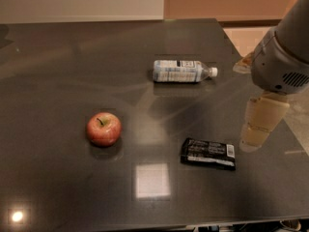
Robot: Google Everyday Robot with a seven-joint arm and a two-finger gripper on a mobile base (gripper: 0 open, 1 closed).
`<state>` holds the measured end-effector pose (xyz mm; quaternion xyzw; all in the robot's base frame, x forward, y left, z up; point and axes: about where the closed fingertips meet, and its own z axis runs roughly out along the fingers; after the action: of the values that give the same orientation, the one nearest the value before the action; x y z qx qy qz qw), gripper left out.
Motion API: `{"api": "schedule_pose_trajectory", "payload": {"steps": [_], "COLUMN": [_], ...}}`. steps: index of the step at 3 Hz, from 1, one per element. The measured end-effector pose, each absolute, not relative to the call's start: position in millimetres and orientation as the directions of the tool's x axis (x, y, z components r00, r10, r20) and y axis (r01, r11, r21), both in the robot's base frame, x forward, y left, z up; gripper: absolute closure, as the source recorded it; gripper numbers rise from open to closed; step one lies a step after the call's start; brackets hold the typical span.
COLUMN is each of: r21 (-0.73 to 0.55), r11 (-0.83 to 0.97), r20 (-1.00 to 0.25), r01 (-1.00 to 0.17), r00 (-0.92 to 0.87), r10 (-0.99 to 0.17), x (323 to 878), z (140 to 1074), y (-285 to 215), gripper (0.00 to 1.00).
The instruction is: Pick rxbar chocolate
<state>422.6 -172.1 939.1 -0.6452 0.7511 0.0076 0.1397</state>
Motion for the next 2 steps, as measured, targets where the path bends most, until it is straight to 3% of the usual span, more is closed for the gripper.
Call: {"api": "schedule_pose_trajectory", "payload": {"steps": [2], "r21": [-0.124], "r11": [0.096], "r20": [-0.233], "r01": [-0.988], "r00": [-0.065], "r10": [-0.97], "x": [402.4], "z": [891.0], "y": [-145.9], "gripper": [0.0]}}
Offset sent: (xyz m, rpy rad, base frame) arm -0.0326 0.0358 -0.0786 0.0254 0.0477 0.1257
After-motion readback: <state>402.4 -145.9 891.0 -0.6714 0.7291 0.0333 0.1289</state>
